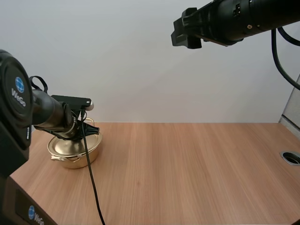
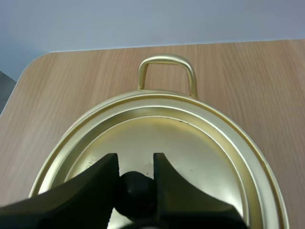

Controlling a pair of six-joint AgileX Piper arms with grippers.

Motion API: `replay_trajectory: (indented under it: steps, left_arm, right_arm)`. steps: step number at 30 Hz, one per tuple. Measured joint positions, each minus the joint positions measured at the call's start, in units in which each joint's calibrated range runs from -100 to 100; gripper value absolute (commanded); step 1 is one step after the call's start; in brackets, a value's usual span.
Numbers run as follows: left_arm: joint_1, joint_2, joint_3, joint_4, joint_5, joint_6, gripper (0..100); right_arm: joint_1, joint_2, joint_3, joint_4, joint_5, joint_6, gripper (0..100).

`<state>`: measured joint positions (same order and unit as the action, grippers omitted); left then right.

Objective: Open the pot, put the car inside, and close it

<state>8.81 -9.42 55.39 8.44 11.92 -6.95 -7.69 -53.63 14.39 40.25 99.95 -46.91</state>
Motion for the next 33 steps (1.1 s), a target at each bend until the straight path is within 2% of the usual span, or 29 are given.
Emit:
replay_trajectory:
  steps: [2, 4, 14, 22, 33]
  left_arm:
    - [0.00, 0.00, 0.00, 1.05, -0.52, 0.00, 90]
    - [0.00, 0.00, 0.00, 1.95, -0.91, 0.00, 95]
    - [0.00, -0.14, -0.12, 3.65, -2.91, 0.00, 95]
    - [0.00, -2.59, -2.46, 11.54, -4.97, 0.00, 95]
    - [0.00, -10.47, -8.24, 8.98, -5.89, -0.09, 95]
  right_arm:
    - [0.00, 0.00, 0.00, 0.00, 0.00, 0.00, 100]
    - [0.00, 0.00, 0.00, 0.00, 0.00, 0.00, 100]
    - [0.00, 0.00, 0.00, 0.00, 0.00, 0.00, 100]
    - [0.00, 0.00, 0.00, -0.11, 0.00, 0.00, 100]
    - [0.00, 0.00, 0.00, -0.26, 0.00, 0.00, 100]
